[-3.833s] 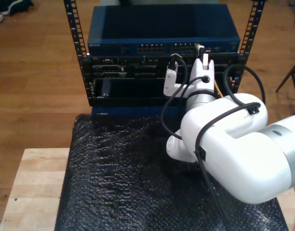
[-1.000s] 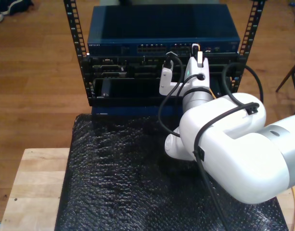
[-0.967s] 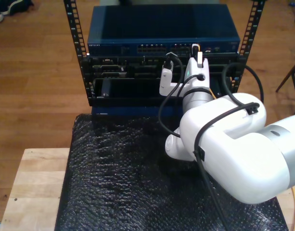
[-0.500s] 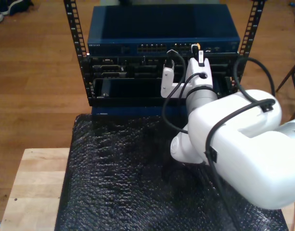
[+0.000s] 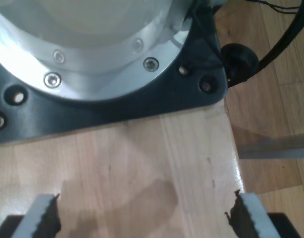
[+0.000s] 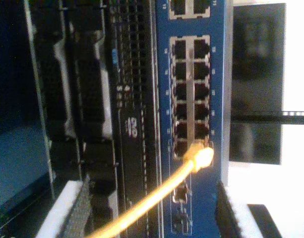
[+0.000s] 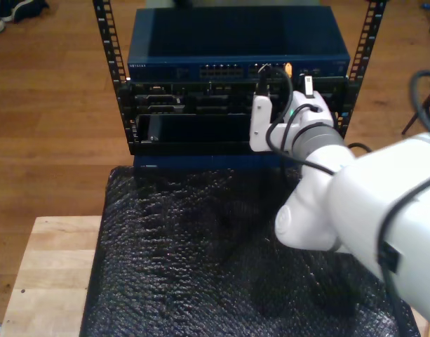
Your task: Grab the cable and plug it in
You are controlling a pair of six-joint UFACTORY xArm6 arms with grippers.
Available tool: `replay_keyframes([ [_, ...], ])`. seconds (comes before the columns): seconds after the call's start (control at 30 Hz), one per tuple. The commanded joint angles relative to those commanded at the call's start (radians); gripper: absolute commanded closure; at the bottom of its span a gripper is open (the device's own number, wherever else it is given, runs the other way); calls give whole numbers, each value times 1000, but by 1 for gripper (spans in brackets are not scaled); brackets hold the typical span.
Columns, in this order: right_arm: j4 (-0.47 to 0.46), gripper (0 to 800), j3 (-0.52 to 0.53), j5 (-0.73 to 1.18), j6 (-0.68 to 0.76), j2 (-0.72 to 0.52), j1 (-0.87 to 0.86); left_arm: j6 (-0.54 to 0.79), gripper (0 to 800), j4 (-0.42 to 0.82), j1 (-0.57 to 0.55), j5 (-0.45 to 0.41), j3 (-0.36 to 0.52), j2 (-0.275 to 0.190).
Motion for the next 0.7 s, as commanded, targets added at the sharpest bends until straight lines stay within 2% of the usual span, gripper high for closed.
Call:
replay_keyframes([
  [0.17,-81,163,81,186,-9,-158,-98,-2,0,0,0,0,0,0],
  [0.27,-178,125,110,354,-46,-252,-186,0,0,0,0,0,0,0],
  [0.43,-331,8,123,741,-91,-382,-356,-2,0,0,0,0,0,0],
  [0.57,-446,0,121,1026,-120,-456,-494,0,0,0,0,0,0,0],
  [0.7,-483,0,115,1211,-158,-509,-609,0,0,0,0,0,0,0],
])
